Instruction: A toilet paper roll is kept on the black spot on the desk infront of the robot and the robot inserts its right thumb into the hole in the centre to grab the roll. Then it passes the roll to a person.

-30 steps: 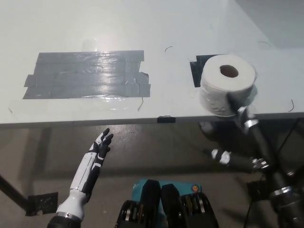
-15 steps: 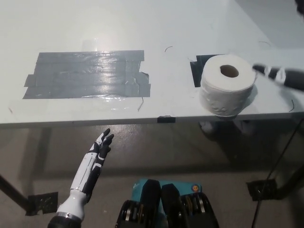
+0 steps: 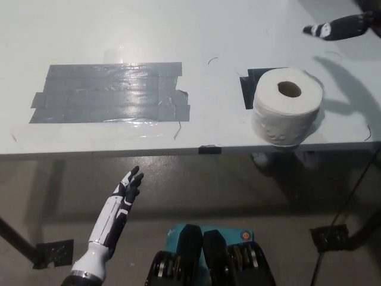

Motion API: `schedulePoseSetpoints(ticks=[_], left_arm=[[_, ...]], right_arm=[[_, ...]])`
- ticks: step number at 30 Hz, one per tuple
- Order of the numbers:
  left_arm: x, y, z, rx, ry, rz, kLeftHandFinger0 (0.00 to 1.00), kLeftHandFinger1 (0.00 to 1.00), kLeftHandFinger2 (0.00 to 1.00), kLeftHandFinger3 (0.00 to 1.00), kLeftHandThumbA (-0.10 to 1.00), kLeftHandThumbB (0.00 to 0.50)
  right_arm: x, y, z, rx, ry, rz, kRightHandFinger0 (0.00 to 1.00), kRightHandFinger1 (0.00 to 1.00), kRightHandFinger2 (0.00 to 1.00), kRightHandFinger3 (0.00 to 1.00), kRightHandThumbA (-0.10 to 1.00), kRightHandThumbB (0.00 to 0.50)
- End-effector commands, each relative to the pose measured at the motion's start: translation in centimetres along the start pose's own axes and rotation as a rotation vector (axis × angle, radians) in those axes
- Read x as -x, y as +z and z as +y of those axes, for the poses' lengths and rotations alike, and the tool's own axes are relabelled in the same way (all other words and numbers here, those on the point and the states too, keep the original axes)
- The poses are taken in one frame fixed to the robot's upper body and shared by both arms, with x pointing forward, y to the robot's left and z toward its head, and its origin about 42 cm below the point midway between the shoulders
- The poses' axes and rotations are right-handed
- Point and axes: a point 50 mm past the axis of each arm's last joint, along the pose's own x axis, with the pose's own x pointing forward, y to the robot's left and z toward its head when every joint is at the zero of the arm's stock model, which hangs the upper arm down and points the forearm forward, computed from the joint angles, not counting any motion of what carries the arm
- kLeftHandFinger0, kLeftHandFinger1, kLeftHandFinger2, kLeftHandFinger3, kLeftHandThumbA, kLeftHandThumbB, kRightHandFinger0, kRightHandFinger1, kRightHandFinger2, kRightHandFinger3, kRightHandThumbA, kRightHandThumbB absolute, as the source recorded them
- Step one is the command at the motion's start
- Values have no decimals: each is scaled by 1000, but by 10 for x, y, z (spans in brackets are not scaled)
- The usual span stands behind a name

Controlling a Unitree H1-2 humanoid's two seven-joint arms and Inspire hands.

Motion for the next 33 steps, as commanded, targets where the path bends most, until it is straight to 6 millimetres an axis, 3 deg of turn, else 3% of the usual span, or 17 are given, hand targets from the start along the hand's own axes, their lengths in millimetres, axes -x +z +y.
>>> schedulePoseSetpoints(ticks=[1, 3, 7, 8, 12, 22, 28, 33], left_arm=[[3, 15, 2, -19, -3, -66, 1000, 1000, 1000, 1000, 1000, 130], [3, 15, 2, -18, -3, -67, 1000, 1000, 1000, 1000, 1000, 133], [1, 16, 3, -22, -3, -71, 1000, 1000, 1000, 1000, 1000, 128], [2, 17, 3, -21, -1, -73, 1000, 1000, 1000, 1000, 1000, 122], [-1, 19, 4, -29, -3, -78, 1000, 1000, 1000, 1000, 1000, 111], [-1, 20, 4, -27, -1, -78, 1000, 1000, 1000, 1000, 1000, 109], [-3, 22, 4, -26, -8, -79, 1000, 1000, 1000, 1000, 1000, 113], [-5, 22, 4, -32, -8, -84, 1000, 1000, 1000, 1000, 1000, 105]], right_arm=[[-31, 37, -24, 80, 238, 153, 1000, 1000, 1000, 1000, 868, 372], [-37, 36, -20, 90, 264, 178, 1000, 1000, 1000, 1000, 882, 386], [-54, 38, -9, 196, 348, 186, 1000, 1000, 1000, 1000, 951, 301], [-58, 39, -3, 247, 374, 195, 1000, 1000, 1000, 1000, 990, 319], [-65, 37, 7, 254, 416, 243, 1000, 1000, 1000, 1000, 976, 366], [-70, 37, 11, 339, 458, 325, 1000, 1000, 1000, 1000, 1000, 356], [-70, 33, 14, 348, 455, 322, 1000, 1000, 1000, 1000, 1000, 383], [-71, 27, 16, 348, 436, 325, 1000, 1000, 1000, 1000, 1000, 366]])
